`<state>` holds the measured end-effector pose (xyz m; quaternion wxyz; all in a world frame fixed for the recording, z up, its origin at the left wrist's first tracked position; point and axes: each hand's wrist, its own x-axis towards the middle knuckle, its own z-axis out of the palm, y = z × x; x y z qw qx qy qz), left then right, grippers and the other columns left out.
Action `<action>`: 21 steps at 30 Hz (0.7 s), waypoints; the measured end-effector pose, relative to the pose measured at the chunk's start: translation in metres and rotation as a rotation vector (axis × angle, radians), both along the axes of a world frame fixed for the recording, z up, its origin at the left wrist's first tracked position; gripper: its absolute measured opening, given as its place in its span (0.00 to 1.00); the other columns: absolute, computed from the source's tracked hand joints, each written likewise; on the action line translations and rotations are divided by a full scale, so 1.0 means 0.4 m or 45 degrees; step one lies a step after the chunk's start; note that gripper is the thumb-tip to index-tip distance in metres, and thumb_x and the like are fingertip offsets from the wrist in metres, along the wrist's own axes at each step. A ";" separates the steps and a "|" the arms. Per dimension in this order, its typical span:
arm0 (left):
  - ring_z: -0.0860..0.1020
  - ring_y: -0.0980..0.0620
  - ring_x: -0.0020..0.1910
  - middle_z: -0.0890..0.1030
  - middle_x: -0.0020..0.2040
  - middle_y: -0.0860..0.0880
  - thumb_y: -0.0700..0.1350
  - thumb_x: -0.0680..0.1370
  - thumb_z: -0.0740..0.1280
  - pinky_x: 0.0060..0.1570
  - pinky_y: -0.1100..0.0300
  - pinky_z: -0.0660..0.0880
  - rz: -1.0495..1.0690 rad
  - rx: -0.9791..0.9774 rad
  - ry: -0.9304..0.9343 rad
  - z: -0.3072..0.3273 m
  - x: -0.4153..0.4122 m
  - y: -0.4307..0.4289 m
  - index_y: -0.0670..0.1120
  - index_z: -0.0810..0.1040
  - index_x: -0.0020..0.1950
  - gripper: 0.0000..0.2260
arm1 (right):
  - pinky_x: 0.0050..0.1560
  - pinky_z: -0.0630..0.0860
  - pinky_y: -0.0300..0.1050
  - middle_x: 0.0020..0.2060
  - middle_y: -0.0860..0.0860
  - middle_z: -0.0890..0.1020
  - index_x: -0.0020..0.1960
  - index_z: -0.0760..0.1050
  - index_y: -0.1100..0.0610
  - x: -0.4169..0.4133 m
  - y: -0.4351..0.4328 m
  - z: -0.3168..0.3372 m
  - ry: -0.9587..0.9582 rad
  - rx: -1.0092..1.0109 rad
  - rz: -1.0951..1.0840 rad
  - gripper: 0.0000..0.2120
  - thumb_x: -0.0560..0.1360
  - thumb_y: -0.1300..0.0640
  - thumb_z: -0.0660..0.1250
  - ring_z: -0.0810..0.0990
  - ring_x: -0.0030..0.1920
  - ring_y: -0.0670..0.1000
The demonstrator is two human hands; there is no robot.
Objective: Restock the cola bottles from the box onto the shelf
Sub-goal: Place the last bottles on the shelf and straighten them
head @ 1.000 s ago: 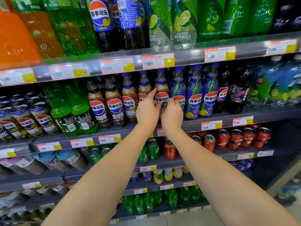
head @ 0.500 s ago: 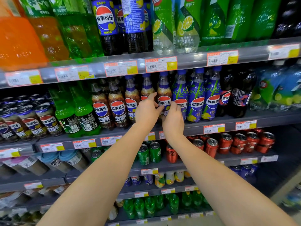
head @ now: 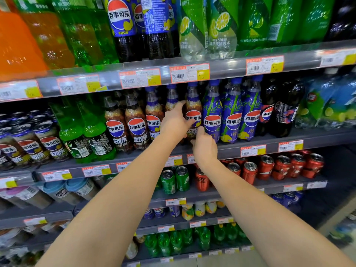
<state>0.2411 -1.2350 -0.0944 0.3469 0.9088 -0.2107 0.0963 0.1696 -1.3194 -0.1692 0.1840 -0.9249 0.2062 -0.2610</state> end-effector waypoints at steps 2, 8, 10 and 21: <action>0.86 0.48 0.33 0.85 0.52 0.45 0.55 0.76 0.74 0.40 0.47 0.85 0.009 0.005 0.009 0.005 -0.002 -0.001 0.60 0.63 0.77 0.32 | 0.42 0.75 0.53 0.50 0.60 0.83 0.60 0.68 0.61 0.003 -0.003 0.000 0.012 -0.012 -0.017 0.12 0.80 0.60 0.66 0.82 0.51 0.63; 0.84 0.47 0.44 0.84 0.42 0.52 0.54 0.78 0.72 0.44 0.47 0.83 -0.006 -0.052 -0.095 0.010 -0.017 0.020 0.55 0.69 0.75 0.27 | 0.45 0.79 0.55 0.47 0.60 0.84 0.57 0.72 0.61 0.004 -0.016 0.020 -0.117 0.202 0.014 0.12 0.77 0.58 0.70 0.82 0.49 0.64; 0.83 0.51 0.42 0.80 0.35 0.56 0.53 0.79 0.71 0.44 0.50 0.82 0.025 -0.185 -0.197 0.025 -0.029 0.046 0.50 0.73 0.71 0.21 | 0.45 0.78 0.49 0.43 0.54 0.84 0.56 0.75 0.59 -0.001 -0.031 0.047 -0.279 0.294 0.060 0.11 0.77 0.57 0.71 0.83 0.46 0.57; 0.82 0.50 0.26 0.87 0.42 0.44 0.54 0.81 0.70 0.30 0.54 0.82 -0.041 0.040 0.361 0.128 0.032 0.114 0.40 0.71 0.70 0.24 | 0.37 0.84 0.55 0.49 0.60 0.84 0.77 0.65 0.53 0.044 -0.098 0.247 -0.080 0.479 0.222 0.40 0.71 0.47 0.78 0.86 0.40 0.60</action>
